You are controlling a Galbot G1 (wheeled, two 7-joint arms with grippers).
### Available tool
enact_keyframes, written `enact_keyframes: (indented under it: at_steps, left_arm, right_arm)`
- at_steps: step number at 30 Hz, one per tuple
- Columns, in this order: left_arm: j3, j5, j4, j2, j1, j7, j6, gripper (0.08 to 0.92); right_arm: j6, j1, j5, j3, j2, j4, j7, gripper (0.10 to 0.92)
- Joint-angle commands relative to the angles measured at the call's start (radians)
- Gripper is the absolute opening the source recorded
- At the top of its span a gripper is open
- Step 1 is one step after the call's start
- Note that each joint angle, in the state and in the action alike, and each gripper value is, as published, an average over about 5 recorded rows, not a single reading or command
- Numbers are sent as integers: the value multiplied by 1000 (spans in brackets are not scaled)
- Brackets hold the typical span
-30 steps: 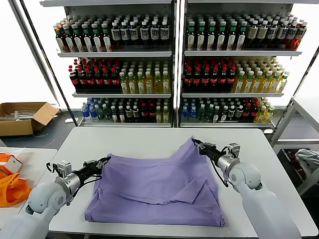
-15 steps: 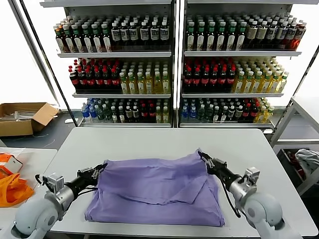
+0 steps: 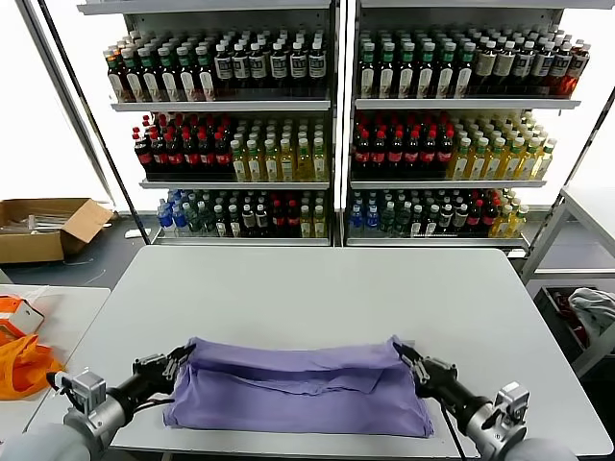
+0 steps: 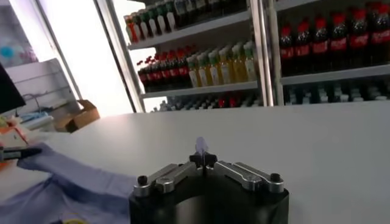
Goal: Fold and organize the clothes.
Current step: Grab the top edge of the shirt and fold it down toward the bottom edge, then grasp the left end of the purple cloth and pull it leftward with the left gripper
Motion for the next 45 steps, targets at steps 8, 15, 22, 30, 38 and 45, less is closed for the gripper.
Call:
enact_keyframes:
  at_steps: [8, 15, 22, 30, 38, 45]
  left_arm:
    - [-50, 138, -32, -9, 96, 13, -12, 114]
    - [-128, 89, -46, 7, 69, -18, -4, 294]
    - [-129, -76, -114, -45, 81, -192, -36, 494]
    - [38, 66, -90, -274, 95, -357, -85, 727]
    - [118, 28, -83, -332, 79, -531, 24, 821]
    - [149, 52, -45, -346, 76, -539, 31, 823]
  right_arm:
    - [66, -100, -171, 17, -10, 23, 19, 119]
    - [189, 5, -160, 102, -10, -18, 17, 302]
    - [316, 120, -97, 181, 48, -98, 87, 501]
    - [372, 66, -107, 276, 145, -163, 108, 734]
    - [390, 17, -109, 322, 149, -185, 110, 822]
    - [394, 12, -105, 331, 141, -186, 109, 823]
